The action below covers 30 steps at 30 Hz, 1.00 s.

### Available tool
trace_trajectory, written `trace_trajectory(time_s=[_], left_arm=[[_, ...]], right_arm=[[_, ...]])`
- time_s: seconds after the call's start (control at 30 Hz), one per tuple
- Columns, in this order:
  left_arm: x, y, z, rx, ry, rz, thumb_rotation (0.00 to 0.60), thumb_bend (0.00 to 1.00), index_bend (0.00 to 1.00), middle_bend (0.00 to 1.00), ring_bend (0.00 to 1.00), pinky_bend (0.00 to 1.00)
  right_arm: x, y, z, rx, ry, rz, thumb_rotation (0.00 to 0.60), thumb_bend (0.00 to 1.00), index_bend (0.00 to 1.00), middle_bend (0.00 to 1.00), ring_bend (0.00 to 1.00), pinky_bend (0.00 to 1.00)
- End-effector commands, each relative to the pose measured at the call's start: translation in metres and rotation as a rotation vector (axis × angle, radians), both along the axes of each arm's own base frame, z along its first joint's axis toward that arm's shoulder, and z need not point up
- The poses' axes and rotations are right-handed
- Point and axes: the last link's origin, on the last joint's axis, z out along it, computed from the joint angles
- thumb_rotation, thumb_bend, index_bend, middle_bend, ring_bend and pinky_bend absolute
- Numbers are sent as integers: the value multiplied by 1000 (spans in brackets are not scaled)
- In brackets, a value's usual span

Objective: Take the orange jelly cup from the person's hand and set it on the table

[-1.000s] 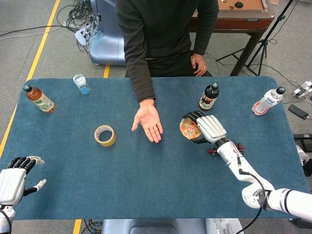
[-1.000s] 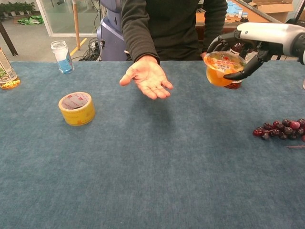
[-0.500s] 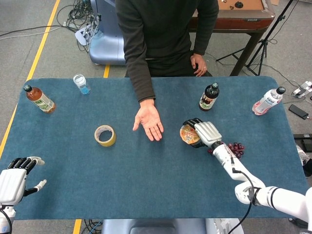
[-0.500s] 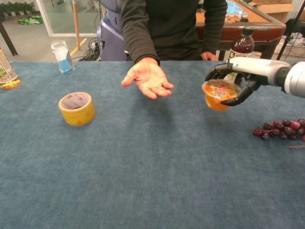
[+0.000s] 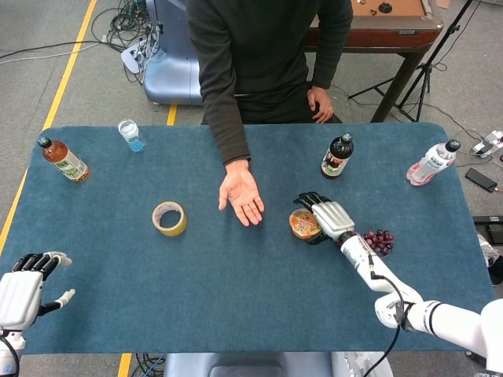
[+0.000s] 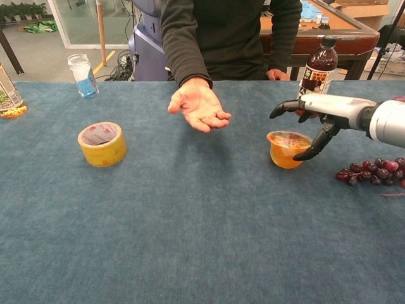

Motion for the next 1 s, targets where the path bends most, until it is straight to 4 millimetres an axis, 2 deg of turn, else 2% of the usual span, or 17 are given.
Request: trace_trajectory(time_s=[0.03,0.17,0.37,0.7,1.0], left_arm=[[0,1,0,0,0,-2,600,171,399,348,291,217],[0,2,1,3,1,-2,600,171,398,348,291,217],[-1,4,1,6,1,1,600,171,399,348,291,217],[-1,10,-3,-4,-6,-6,600,171,399,348,291,217],[1,13,-6,-8,-14,-18,600,171,399,348,291,217]], right_arm=[[1,2,9,-27,0,15,600,109,89,39,0,121],[2,10,28,-81,10,45,600,109,89,40,0,121],[-1,36,66,-188,40,63,600,110,89,74,0,121],[-25,97,123,-333,109,-3,600,111,89,80,0,121],[-51,152,153,-452,109,-67,600,111,89,102,0,121]])
